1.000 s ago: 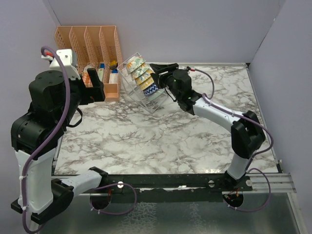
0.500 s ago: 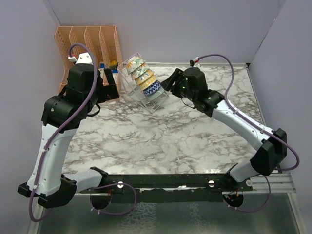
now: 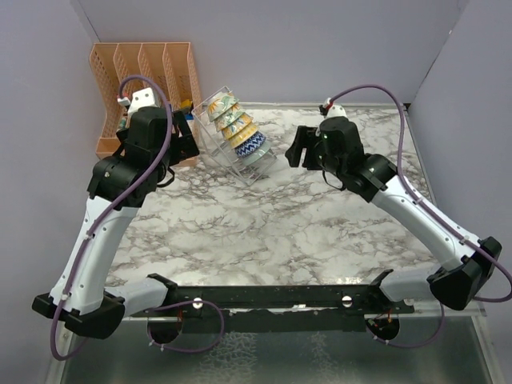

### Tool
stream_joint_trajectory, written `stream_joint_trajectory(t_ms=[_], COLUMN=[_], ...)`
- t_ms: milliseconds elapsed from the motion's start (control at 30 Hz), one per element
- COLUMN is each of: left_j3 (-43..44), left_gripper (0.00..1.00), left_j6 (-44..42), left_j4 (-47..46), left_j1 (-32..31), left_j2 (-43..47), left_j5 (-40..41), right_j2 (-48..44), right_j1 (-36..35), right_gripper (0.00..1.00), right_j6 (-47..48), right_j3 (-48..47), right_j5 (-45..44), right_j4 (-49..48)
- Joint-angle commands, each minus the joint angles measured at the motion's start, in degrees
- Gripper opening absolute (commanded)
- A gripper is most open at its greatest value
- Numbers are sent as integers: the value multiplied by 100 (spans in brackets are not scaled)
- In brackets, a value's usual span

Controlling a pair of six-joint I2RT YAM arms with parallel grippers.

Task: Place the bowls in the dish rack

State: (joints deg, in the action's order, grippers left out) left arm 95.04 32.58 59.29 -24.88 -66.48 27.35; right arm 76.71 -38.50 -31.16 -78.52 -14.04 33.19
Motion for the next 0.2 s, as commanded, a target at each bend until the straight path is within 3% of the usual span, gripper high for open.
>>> stream_joint_trajectory(t_ms=[0,167], left_j3=[-133,78], left_gripper=[99,99], left_j6=[93,-110], left_j4=[-265,-242], left_j1=[-26,-26], left_j2=[-63,-403], left_j5=[280,333], right_j2=[-164,-15], right_j1=[27,27], right_gripper=[68,78], right_j6=[300,425], right_j3=[75,-148], right_j5=[-88,-263], right_j4=[228,385])
